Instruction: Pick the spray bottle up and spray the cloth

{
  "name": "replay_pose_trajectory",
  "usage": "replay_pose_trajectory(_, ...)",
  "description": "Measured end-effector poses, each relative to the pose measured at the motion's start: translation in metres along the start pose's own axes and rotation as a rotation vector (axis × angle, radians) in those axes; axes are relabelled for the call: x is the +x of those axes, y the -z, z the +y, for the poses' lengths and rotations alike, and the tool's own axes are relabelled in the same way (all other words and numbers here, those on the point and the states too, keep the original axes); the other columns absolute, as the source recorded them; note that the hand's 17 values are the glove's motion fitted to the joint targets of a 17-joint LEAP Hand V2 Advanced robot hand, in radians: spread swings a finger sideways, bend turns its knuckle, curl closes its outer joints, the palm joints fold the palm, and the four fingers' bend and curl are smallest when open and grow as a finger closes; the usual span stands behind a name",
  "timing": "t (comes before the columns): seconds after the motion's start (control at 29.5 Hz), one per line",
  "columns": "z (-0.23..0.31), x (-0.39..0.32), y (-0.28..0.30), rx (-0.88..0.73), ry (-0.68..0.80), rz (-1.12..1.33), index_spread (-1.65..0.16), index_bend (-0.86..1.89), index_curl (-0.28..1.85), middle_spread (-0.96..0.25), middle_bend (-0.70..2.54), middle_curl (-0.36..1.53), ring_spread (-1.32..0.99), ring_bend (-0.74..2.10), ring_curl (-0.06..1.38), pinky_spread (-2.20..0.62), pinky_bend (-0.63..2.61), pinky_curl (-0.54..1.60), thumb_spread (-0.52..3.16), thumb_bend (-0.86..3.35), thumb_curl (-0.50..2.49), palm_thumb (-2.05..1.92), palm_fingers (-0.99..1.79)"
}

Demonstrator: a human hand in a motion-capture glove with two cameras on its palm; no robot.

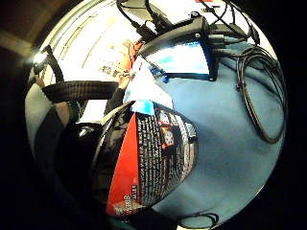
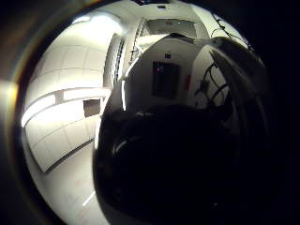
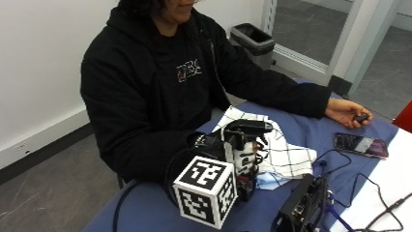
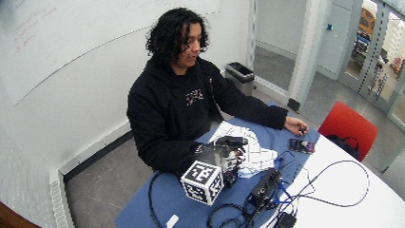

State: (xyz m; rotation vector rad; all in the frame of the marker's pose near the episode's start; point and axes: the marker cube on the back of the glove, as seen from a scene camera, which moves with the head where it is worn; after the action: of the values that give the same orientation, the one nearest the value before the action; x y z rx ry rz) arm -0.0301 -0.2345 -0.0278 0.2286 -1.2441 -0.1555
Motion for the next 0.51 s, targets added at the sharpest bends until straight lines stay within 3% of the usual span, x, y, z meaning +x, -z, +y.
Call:
replay_pose_trajectory(0.17, -0.014, -0.001, -0.003, 0.028, 0.044, -0.032, -0.25, 0.45, 0.53, -0.16, 0.64, 0.56, -0.18, 0.67, 0.49, -0.22, 0.40, 0.43, 0.55, -0.01, 0.68, 0.99, 1.34)
replay_pose_trajectory(0.51, 0.029, -0.045, 0.038, -0.103, -0.074, 0.007, -0.25, 0.46, 0.57, -0.16, 0.67, 0.58, -0.18, 0.69, 0.51, -0.22, 0.42, 0.45, 0.50, -0.01, 0.74, 0.99, 1.31)
